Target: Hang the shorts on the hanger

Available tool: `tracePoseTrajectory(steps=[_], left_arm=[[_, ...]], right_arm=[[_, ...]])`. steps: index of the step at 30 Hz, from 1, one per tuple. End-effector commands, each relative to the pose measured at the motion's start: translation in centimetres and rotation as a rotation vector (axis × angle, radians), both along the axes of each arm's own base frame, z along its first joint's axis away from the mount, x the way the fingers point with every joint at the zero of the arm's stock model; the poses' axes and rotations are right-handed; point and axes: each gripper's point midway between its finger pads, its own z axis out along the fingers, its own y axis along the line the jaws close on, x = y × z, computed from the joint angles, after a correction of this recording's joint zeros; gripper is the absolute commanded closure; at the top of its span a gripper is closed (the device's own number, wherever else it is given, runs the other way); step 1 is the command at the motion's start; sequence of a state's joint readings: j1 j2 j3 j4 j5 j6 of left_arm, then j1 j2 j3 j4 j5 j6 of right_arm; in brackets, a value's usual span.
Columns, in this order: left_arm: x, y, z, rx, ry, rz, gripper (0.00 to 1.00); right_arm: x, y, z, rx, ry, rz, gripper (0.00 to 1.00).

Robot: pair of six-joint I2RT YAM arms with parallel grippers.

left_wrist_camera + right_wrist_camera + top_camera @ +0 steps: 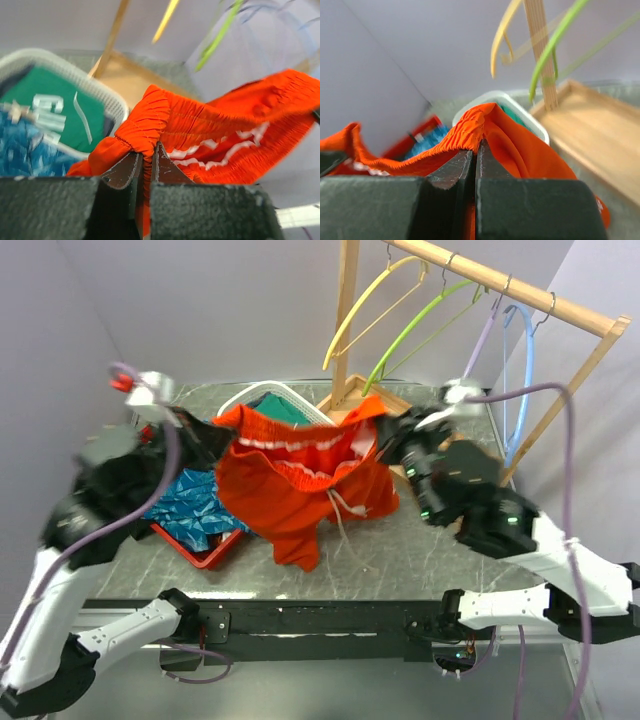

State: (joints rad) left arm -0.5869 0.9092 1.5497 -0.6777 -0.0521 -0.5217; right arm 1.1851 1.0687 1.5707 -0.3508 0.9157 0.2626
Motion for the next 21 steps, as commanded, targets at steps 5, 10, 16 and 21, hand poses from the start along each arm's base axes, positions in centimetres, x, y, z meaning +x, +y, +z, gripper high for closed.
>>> tracePoseTrajectory(steps=[5,10,16,21], left_arm=[[4.7,-2.6,-16.1,0.08,0.344,0.059,0.98],[5.3,-3.9,-23.0,0.104,0.481,0.04,0.99],[5.7,-3.9,-23.6,0.098,0.469,0.049,0.58],[6.5,-3.4,-21.0,0.109,0.429,0.094,0.25]], right_arm=[[0.3,4.0,-15.6,0.0,0.274,0.017,1.0],[-0.1,5.2,-25.1,-0.035,0.439,0.003,1.0],[0.1,5.9,-31.3,-0.066,0.554,0.007,1.0],[0.9,5.4,-34.6,-0.063,0.627,-0.016,1.0]])
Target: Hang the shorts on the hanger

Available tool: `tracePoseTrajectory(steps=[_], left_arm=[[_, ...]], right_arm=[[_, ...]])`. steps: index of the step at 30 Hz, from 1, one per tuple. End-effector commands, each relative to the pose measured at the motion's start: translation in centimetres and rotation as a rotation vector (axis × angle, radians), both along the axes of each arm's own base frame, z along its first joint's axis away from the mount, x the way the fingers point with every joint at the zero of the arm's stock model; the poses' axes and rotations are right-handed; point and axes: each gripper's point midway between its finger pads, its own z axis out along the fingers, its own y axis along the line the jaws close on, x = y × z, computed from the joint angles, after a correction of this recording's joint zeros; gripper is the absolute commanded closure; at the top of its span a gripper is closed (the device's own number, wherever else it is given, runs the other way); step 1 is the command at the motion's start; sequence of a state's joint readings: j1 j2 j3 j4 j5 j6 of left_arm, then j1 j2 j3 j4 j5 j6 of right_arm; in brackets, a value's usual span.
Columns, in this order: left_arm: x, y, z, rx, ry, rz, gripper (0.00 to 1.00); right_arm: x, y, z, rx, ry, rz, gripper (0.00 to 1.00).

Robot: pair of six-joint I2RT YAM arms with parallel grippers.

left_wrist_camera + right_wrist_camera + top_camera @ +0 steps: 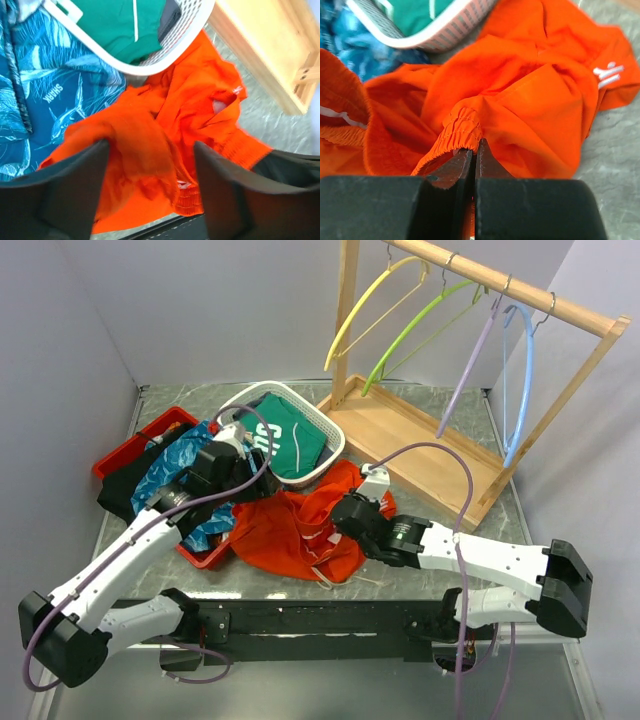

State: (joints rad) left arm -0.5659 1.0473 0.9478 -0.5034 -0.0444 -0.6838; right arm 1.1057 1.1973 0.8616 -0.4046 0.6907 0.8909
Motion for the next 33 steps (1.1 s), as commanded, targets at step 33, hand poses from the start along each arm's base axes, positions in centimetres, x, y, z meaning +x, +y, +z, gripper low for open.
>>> tracePoseTrajectory(steps=[33], left_arm=[[16.5,-11.2,26.9,0.034,-0.87,-0.252,0.43]], right_arm=[[0.6,-0.5,-3.7,0.121,0.037,0.061,1.0]])
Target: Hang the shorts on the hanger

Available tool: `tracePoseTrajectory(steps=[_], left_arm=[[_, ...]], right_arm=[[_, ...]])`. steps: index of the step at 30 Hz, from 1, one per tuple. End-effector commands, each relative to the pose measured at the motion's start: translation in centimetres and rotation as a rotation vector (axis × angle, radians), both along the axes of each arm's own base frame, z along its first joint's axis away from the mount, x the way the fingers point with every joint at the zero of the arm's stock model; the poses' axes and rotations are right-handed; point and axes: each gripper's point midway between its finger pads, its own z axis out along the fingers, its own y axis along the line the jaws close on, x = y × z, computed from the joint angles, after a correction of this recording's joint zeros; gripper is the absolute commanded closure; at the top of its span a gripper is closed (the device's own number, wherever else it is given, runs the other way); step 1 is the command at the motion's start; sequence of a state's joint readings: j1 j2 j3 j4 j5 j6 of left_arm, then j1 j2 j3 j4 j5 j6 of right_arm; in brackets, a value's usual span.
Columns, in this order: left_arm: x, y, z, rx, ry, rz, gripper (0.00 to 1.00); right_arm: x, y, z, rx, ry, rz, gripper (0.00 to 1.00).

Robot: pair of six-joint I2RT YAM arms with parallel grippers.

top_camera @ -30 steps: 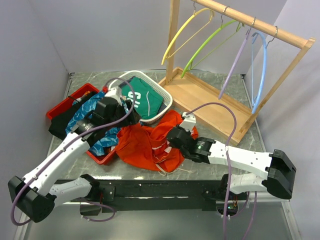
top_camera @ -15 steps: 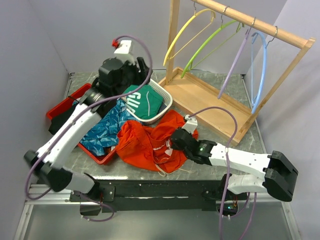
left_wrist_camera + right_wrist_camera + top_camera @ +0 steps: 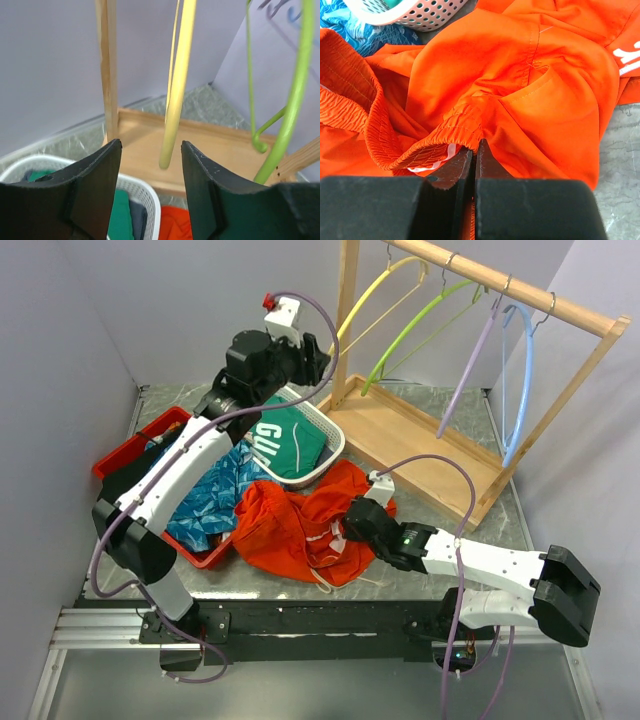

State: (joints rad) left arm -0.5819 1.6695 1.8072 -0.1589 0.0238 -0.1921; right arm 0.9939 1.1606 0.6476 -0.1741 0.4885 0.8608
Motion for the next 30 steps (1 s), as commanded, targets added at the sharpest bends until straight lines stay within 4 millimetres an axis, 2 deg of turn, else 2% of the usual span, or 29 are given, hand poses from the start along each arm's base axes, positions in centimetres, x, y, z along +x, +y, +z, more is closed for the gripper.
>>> tracePoseTrajectory(steps=[1,3,4,6,7,9,10,11,13,15,16,17,20,30], left_arm=[[-0.6,-0.2,5.7,-0.043,-0.146,-0.044,0.43],[-0.5,-0.7,5.6,-0.033,-0.148,-0.071,0.43],[-0.6,-0.8,6.3,-0.041,-0.161,-0.076,0.42],[0.1,-1.4,5.9,-0.033,-0.157,-0.083,0.41],[0.1,-1.5,6.9,-0.041,-0.174,-0.086,0.41],[1.0,-2.1,6.0,-0.022,-0.167,-0.093,0.41],[1.0,-2.2,6.7,-0.03,-0.184,-0.097,0.41],[1.6,-2.6,6.2,-0.024,-0.181,-0.1,0.41],[1.7,-3.0,6.9,-0.031,-0.205,-0.111,0.41],[2.5,-3.5,6.2,-0.023,-0.19,-0.116,0.43],[2.5,-3.6,6.7,-0.027,-0.2,-0.117,0.43],[3.0,-4.0,5.9,-0.019,-0.188,-0.12,0.43],[3.5,-4.2,5.3,-0.017,-0.184,-0.115,0.44],[4.4,-5.1,3.8,0.015,-0.183,-0.104,0.56]], right_arm=[[0.6,0.3,1.2,0.034,-0.047,0.006,1.0],[0.6,0.5,1.1,0.033,-0.043,0.017,1.0],[0.6,0.6,1.0,0.03,-0.041,0.021,1.0],[0.6,0.7,1.0,0.025,-0.041,0.023,1.0],[0.6,0.7,1.0,0.022,-0.039,0.025,1.0],[0.6,0.7,0.9,0.016,-0.04,0.029,1.0],[0.6,0.6,0.9,0.014,-0.039,0.03,1.0],[0.5,0.6,0.8,0.014,-0.038,0.031,1.0],[0.5,0.4,0.6,0.005,-0.037,0.031,1.0],[0.5,0.4,0.6,0.001,-0.036,0.032,1.0],[0.5,0.4,0.5,0.001,-0.031,0.033,1.0],[0.5,0.4,0.5,0.002,-0.032,0.035,1.0],[0.5,0.4,0.6,-0.002,-0.035,0.037,1.0],[0.7,0.4,0.3,-0.027,-0.025,0.04,1.0]])
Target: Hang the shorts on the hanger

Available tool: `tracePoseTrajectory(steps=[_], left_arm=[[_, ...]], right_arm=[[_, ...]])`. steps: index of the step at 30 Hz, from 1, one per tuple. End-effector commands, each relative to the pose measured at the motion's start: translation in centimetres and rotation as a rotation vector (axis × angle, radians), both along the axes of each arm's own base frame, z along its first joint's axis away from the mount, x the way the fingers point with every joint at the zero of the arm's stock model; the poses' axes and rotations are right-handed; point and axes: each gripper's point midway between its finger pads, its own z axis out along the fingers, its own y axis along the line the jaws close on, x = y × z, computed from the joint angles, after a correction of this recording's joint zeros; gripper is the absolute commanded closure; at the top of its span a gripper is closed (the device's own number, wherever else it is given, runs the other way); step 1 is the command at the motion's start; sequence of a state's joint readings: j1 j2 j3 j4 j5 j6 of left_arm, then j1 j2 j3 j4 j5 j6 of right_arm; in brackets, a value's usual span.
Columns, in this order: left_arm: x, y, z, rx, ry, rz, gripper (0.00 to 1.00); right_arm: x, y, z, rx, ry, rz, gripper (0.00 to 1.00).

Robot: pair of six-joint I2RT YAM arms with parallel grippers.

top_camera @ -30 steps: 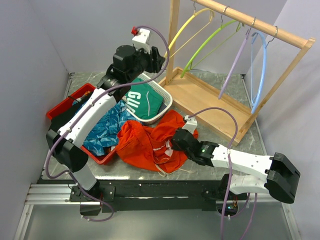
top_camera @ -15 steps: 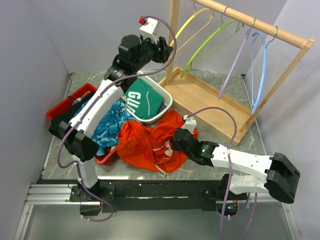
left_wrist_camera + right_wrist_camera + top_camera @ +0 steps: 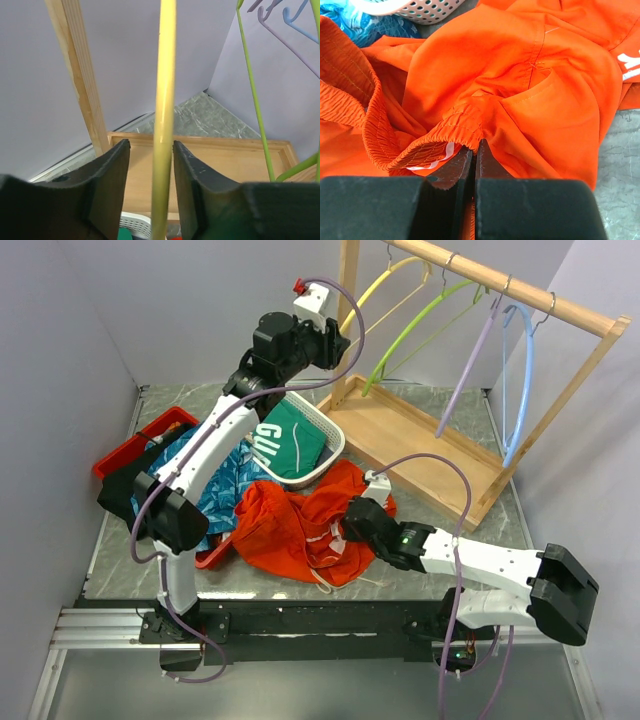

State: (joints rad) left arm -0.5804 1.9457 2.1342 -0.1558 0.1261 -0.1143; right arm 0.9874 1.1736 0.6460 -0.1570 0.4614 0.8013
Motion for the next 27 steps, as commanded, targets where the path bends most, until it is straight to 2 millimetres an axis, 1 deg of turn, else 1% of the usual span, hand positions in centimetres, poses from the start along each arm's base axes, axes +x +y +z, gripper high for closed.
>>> tracePoseTrajectory(steps=[1,2,7,8,9,11,12,14,15,17,21,22,23,27], left_arm=[[-0.3,-0.4,3.0,-0.021,-0.09,-0.004,0.57],[-0.2,-0.7,2.7,-0.015,-0.088,-0.006,0.58],[0.0,-1.2,2.6,-0.012,-0.1,-0.002,0.6],[0.2,-1.4,2.3,-0.008,-0.097,0.0,0.61],[0.3,-1.4,2.2,-0.005,-0.098,0.005,0.64],[0.5,-1.5,2.4,-0.009,-0.104,0.011,0.66],[0.6,-1.4,2.5,-0.013,-0.109,0.02,0.71],[0.5,-1.5,3.1,-0.026,-0.127,0.018,0.78],[0.6,-1.4,3.3,-0.027,-0.135,0.023,0.88],[0.6,-1.3,4.1,-0.039,-0.16,0.038,0.99],[0.0,-0.8,6.1,-0.061,-0.213,0.051,0.99],[-0.3,-0.5,6.2,-0.06,-0.215,0.059,0.99],[-0.5,-0.5,7.2,-0.08,-0.246,0.058,0.99],[-1.4,0.2,9.1,-0.102,-0.288,0.069,0.99]], right_arm=[[0.7,0.2,0.6,0.004,-0.022,-0.008,1.0],[0.8,0.3,0.6,0.002,-0.023,-0.007,1.0],[0.9,0.4,0.5,-0.013,-0.018,-0.005,1.0],[0.9,0.3,0.4,-0.018,-0.017,-0.005,1.0],[0.9,0.3,0.5,-0.02,-0.018,-0.005,1.0],[1.0,0.2,0.5,-0.025,-0.019,-0.007,1.0],[1.0,0.2,0.5,-0.026,-0.019,-0.007,1.0],[1.0,0.2,0.5,-0.029,-0.018,-0.006,1.0],[1.0,0.2,0.6,-0.027,-0.019,-0.006,1.0],[1.1,0.2,0.6,-0.033,-0.02,-0.007,1.0],[1.1,0.2,0.6,-0.039,-0.019,-0.009,1.0],[1.2,0.2,0.6,-0.04,-0.019,-0.01,1.0],[1.2,0.2,0.7,-0.04,-0.02,-0.011,1.0],[1.3,0.3,0.8,-0.044,-0.021,-0.01,1.0]])
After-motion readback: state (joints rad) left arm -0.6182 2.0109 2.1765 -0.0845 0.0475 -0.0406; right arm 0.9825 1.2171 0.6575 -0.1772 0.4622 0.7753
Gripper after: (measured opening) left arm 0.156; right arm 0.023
